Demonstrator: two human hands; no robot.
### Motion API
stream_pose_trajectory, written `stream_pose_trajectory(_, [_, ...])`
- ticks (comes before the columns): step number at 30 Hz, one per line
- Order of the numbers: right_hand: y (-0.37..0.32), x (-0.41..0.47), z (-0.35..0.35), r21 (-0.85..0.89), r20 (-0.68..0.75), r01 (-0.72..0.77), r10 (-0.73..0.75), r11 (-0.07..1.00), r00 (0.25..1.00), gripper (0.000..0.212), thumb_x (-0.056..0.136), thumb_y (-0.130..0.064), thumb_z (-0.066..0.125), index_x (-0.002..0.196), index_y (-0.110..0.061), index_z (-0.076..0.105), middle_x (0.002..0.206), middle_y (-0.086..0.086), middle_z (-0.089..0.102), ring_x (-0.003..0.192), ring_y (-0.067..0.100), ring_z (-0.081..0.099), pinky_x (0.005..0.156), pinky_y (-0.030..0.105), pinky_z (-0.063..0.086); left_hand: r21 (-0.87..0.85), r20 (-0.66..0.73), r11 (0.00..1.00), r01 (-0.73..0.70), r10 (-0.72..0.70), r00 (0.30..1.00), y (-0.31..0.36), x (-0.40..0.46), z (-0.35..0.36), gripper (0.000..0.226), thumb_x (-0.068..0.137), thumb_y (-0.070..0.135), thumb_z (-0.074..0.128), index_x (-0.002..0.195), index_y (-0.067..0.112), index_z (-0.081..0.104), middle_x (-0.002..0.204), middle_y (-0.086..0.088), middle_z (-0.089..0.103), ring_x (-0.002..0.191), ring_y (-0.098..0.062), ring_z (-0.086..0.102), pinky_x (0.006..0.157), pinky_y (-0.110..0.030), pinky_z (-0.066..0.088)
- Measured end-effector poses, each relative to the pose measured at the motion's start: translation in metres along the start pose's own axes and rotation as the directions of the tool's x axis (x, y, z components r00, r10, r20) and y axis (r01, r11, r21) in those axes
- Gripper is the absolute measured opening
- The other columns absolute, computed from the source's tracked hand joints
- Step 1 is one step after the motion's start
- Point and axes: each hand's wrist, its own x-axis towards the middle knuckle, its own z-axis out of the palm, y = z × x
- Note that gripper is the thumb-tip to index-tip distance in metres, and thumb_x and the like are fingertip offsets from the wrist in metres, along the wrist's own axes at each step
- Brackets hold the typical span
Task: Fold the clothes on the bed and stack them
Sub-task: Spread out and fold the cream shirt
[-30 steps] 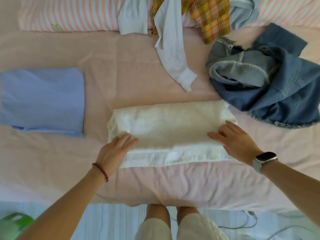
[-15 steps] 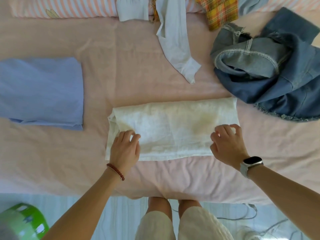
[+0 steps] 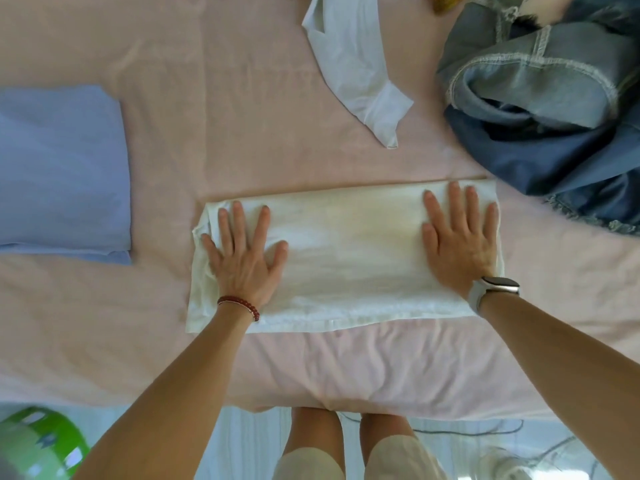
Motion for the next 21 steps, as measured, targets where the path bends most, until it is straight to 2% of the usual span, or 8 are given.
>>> stream_pose_trajectory(5, [0.038, -0.023, -0.004, 0.049, 0.078, -0.149, 0.145, 0.988, 0.986, 0.062, 0.091, -0.048, 0.018, 0.146, -0.020, 0.025, 0.153, 0.014, 0.022, 0.140, 0.036, 0.020, 0.108, 0.060, 0.014, -0.016, -0.038, 1.000, -0.010, 0.009, 0.999, 0.009, -0.010, -0.004, 0.071, 0.083, 0.062, 0.009, 0.147, 0.032, -0.003, 0.157, -0.010, -0.007, 0.144, -0.029, -0.012, 0.112, -0.060, -0.005])
stream_pose_trajectory(7, [0.042, -0.036, -0.008, 0.087, 0.072, -0.194, 0.188, 0.977, 0.980, 0.068, 0.088, -0.051, 0.020, 0.146, -0.015, 0.025, 0.152, 0.016, 0.023, 0.139, 0.037, 0.022, 0.108, 0.057, 0.019, 0.024, -0.108, 0.995, -0.092, 0.094, 0.990, 0.011, -0.021, -0.004, 0.072, 0.084, 0.062, 0.020, 0.148, 0.029, 0.009, 0.156, -0.013, 0.006, 0.143, -0.035, 0.001, 0.109, -0.064, -0.002])
stream_pose_trajectory(9, [0.039, -0.046, -0.015, 0.208, 0.045, -0.287, 0.285, 0.935, 0.958, 0.073, 0.087, -0.053, 0.029, 0.146, -0.011, 0.024, 0.149, 0.015, 0.030, 0.136, 0.033, 0.027, 0.107, 0.050, 0.024, 0.082, -0.144, 0.977, -0.198, 0.208, 0.967, 0.019, -0.039, -0.002, 0.070, 0.084, 0.063, 0.025, 0.145, 0.030, 0.018, 0.155, -0.012, 0.013, 0.141, -0.037, 0.007, 0.107, -0.063, -0.001])
stream_pose_trajectory(12, [0.033, -0.046, -0.028, 0.512, 0.121, -0.460, 0.470, 0.725, 0.874, 0.067, 0.087, -0.042, 0.054, 0.141, -0.010, 0.031, 0.128, 0.011, 0.049, 0.120, 0.032, 0.041, 0.098, 0.043, 0.034, 0.090, -0.149, 0.939, -0.333, 0.343, 0.927, 0.043, -0.062, 0.006, 0.066, 0.084, 0.064, 0.028, 0.143, 0.033, 0.022, 0.153, -0.010, 0.014, 0.142, -0.035, 0.004, 0.106, -0.065, 0.000])
stream_pose_trajectory(14, [0.033, -0.041, -0.033, 0.701, 0.248, -0.527, 0.528, 0.481, 0.812, 0.056, 0.084, -0.037, 0.061, 0.130, -0.009, 0.045, 0.112, 0.009, 0.058, 0.102, 0.028, 0.054, 0.085, 0.039, 0.046, 0.070, -0.133, 0.933, -0.353, 0.360, 0.923, 0.062, -0.069, 0.014, 0.066, 0.082, 0.061, 0.033, 0.142, 0.035, 0.023, 0.153, -0.010, 0.016, 0.144, -0.032, -0.002, 0.104, -0.068, 0.003])
stream_pose_trajectory(15, [0.033, -0.039, -0.036, 0.741, 0.327, -0.563, 0.536, 0.365, 0.778, 0.051, 0.084, -0.033, 0.063, 0.126, -0.008, 0.047, 0.110, 0.009, 0.060, 0.097, 0.027, 0.057, 0.079, 0.036, 0.049, 0.063, -0.123, 0.938, -0.340, 0.345, 0.930, 0.069, -0.068, 0.019, 0.066, 0.082, 0.060, 0.034, 0.142, 0.036, 0.024, 0.152, -0.010, 0.017, 0.143, -0.033, 0.000, 0.103, -0.070, 0.006])
stream_pose_trajectory(17, [0.036, -0.034, -0.038, 0.753, 0.440, -0.609, 0.498, 0.249, 0.747, 0.044, 0.084, -0.022, 0.064, 0.122, -0.003, 0.051, 0.110, 0.011, 0.062, 0.094, 0.028, 0.060, 0.077, 0.036, 0.051, 0.069, -0.055, 0.953, -0.296, 0.300, 0.952, 0.078, -0.063, 0.023, 0.065, 0.080, 0.060, 0.035, 0.140, 0.035, 0.027, 0.152, -0.011, 0.019, 0.140, -0.037, 0.010, 0.098, -0.073, 0.013])
stream_pose_trajectory(21, [0.032, -0.037, -0.060, 0.816, 0.555, -0.578, 0.272, 0.006, 0.786, 0.031, 0.086, -0.005, 0.059, 0.117, -0.003, 0.056, 0.103, 0.012, 0.064, 0.099, 0.034, 0.061, 0.079, 0.039, 0.052, 0.104, 0.069, 0.954, -0.282, 0.276, 0.959, 0.078, -0.055, 0.025, 0.065, 0.078, 0.063, 0.031, 0.138, 0.036, 0.031, 0.150, -0.010, 0.026, 0.136, -0.037, 0.020, 0.091, -0.075, 0.024])
